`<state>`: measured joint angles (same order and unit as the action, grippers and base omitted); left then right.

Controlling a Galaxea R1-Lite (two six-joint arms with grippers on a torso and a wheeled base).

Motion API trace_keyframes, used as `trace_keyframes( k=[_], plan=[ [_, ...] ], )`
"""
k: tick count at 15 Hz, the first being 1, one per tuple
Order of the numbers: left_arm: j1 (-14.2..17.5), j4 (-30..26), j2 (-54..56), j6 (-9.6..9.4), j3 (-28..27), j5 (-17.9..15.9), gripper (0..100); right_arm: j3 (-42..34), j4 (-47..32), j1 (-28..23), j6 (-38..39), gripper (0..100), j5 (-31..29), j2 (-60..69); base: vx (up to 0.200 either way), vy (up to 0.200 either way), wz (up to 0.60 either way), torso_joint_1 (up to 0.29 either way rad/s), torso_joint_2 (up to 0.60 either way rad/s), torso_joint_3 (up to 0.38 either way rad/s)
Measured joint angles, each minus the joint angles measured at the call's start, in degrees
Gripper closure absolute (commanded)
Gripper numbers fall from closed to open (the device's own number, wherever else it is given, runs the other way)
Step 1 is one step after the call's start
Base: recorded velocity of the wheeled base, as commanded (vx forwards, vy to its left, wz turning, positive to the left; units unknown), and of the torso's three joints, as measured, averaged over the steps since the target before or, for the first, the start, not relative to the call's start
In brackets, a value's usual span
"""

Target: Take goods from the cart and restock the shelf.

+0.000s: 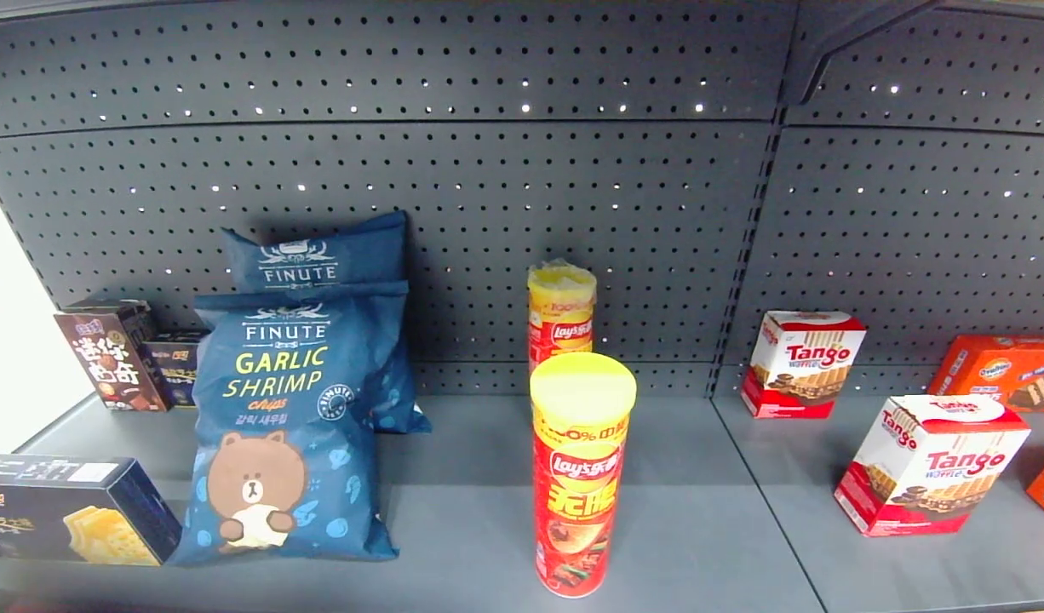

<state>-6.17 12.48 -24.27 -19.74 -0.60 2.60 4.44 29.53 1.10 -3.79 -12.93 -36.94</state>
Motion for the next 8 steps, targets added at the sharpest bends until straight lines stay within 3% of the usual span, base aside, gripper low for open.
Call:
trace_keyframes(
  k=[2,3,4,8],
  plan=[
    [0.24,-10.52,8.73,3.56,-0.45,0.62,0,-2.79,-4.64,-0.33,0.02,0,-0.88,4.94,0.000,0.000,0.00,0.000,0.00,0.000],
    [0.33,-14.95,12.07,6.36,-1.19,1.19,0,-3.45,-7.61,-0.50,0.00,0,-1.40,7.69,0.000,0.000,0.00,0.000,0.00,0.000],
    [0.39,-15.68,14.58,7.86,-1.90,1.54,0,-3.82,-11.01,-0.77,0.02,0,-1.95,11.12,0.000,0.000,0.00,0.000,0.00,0.000],
    [0.46,-14.42,18.49,9.18,-1.82,3.85,0,-4.22,-23.50,-3.10,2.02,0,-6.22,26.64,0.000,0.000,0.00,0.000,0.00,0.000]
  ],
)
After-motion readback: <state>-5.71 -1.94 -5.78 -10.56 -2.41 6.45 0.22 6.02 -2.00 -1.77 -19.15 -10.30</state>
